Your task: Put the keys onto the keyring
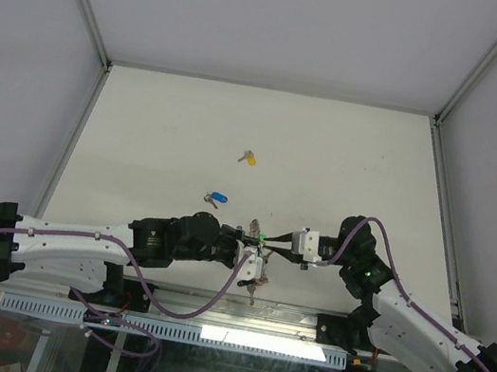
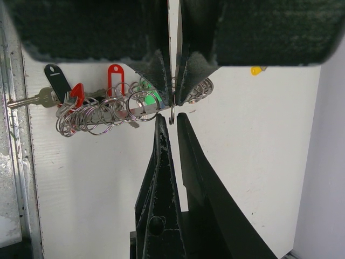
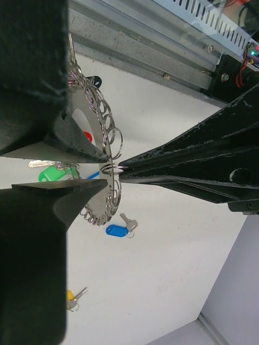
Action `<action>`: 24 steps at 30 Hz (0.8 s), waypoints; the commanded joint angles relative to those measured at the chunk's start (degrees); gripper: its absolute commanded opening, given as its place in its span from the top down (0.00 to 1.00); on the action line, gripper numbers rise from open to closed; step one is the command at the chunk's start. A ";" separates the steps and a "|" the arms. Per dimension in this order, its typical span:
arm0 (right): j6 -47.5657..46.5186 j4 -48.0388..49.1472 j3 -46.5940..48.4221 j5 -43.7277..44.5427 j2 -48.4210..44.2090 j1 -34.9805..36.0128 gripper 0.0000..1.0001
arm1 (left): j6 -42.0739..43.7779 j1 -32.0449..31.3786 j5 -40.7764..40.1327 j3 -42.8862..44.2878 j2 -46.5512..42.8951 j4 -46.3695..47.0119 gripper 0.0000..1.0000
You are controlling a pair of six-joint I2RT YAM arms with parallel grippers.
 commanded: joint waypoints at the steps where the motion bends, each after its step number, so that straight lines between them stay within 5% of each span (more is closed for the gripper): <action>1: -0.22 3.99 2.70 0.88 0.15 0.25 0.80 | 0.87 0.64 1.07 0.86 0.02 4.21 1.00; 14: -0.13 4.90 3.06 -0.61 1.86 0.25 0.87 | 1.14 0.65 1.26 0.94 0.22 4.14 1.00; 19: -0.22 5.63 2.61 -0.93 1.93 0.27 1.00 | 0.44 0.63 0.90 0.93 0.47 4.46 0.99; 24: 0.12 7.87 -0.14 3.01 -1.00 0.24 1.00 | -2.93 0.65 -1.71 -1.71 -2.46 7.57 0.60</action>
